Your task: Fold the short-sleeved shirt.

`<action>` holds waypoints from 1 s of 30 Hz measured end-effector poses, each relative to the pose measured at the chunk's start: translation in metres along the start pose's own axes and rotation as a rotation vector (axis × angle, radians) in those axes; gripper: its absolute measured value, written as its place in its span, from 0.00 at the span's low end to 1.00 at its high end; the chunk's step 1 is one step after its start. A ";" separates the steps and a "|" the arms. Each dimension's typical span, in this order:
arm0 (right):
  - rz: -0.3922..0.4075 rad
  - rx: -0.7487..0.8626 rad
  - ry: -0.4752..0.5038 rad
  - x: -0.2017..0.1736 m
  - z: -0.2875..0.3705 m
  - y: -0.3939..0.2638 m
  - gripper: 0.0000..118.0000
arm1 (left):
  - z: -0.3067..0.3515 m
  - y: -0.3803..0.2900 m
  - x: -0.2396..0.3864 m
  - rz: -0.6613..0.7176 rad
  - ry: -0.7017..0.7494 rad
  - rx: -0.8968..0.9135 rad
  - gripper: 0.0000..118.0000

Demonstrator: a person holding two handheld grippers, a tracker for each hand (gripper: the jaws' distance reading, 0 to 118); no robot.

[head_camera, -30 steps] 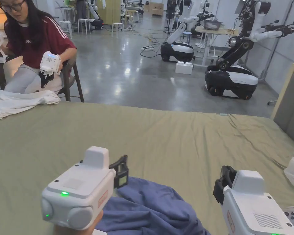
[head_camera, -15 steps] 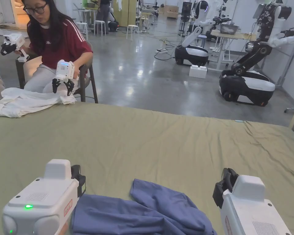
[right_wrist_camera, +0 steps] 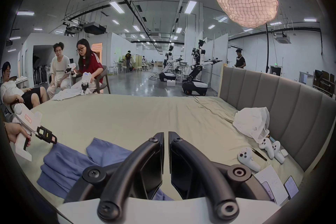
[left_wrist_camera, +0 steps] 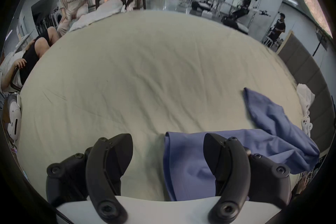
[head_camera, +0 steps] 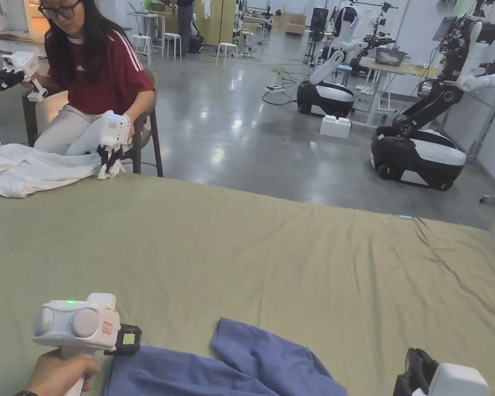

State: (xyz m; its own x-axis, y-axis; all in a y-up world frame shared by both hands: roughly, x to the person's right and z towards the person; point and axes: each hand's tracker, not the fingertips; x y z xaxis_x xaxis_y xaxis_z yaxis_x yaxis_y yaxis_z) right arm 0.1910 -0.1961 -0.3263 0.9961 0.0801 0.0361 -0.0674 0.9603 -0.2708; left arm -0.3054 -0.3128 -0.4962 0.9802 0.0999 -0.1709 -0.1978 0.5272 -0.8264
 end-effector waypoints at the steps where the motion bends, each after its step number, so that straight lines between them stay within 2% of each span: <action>1: -0.001 -0.014 -0.009 0.004 0.000 -0.004 0.03 | -0.010 0.002 -0.001 0.002 -0.006 -0.032 0.70; 2: -0.003 -0.024 -0.015 0.008 -0.001 -0.006 0.03 | -0.017 0.002 -0.001 0.013 -0.008 -0.042 0.69; 4: -0.004 -0.045 -0.031 0.014 -0.003 -0.012 0.03 | -0.031 -0.001 0.002 0.021 0.013 -0.078 0.58; 6: -0.007 -0.066 -0.045 0.020 -0.003 -0.018 0.03 | -0.037 -0.004 0.011 -0.021 0.058 -0.080 0.51; 7: -0.009 -0.075 -0.050 0.023 -0.004 -0.020 0.03 | -0.037 -0.007 0.016 -0.058 0.078 -0.046 0.40; 9: -0.025 -0.099 -0.056 0.028 -0.005 -0.025 0.03 | -0.034 -0.013 0.031 -0.126 0.078 0.001 0.09; 10: -0.036 -0.118 -0.055 0.030 -0.007 -0.028 0.03 | -0.033 -0.017 0.038 -0.163 0.058 0.016 0.02; 13: -0.073 -0.217 -0.026 0.036 -0.016 -0.038 0.04 | -0.023 -0.027 0.044 -0.198 0.062 0.029 0.00; 14: -0.084 -0.255 -0.006 0.038 -0.020 -0.043 0.06 | -0.019 -0.031 0.043 -0.167 -0.013 0.008 0.00; 15: -0.089 -0.306 0.019 0.040 -0.024 -0.047 0.13 | -0.015 -0.032 0.041 -0.138 -0.048 0.015 0.00; 17: -0.106 -0.413 0.046 0.041 -0.033 -0.061 0.15 | 0.000 -0.039 0.041 -0.140 -0.027 0.062 0.00; 18: -0.104 -0.477 0.062 0.040 -0.038 -0.070 0.24 | 0.008 -0.044 0.040 -0.147 -0.033 0.083 0.00; 22: -0.119 -0.630 0.083 0.033 -0.060 -0.103 0.44 | 0.043 -0.056 0.038 -0.127 -0.063 0.145 0.00; 24: -0.114 -0.697 0.083 0.028 -0.072 -0.119 0.50 | 0.056 -0.062 0.036 -0.118 -0.064 0.168 0.00; 27: -0.133 -0.735 0.070 0.022 -0.083 -0.132 0.47 | 0.069 -0.073 0.032 -0.111 -0.070 0.188 0.00; 29: -0.114 -0.730 0.056 0.015 -0.085 -0.137 0.38 | 0.074 -0.080 0.032 -0.121 -0.059 0.191 0.00; 30: -0.076 -0.710 0.050 0.011 -0.084 -0.137 0.28 | 0.076 -0.084 0.032 -0.130 -0.054 0.194 0.00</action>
State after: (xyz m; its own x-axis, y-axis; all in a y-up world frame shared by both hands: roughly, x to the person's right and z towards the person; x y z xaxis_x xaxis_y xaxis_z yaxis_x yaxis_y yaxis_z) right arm 0.2163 -0.3494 -0.3693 0.9991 -0.0093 0.0403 0.0387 0.5556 -0.8306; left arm -0.2570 -0.2898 -0.3918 0.9973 0.0634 -0.0365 -0.0702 0.6902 -0.7202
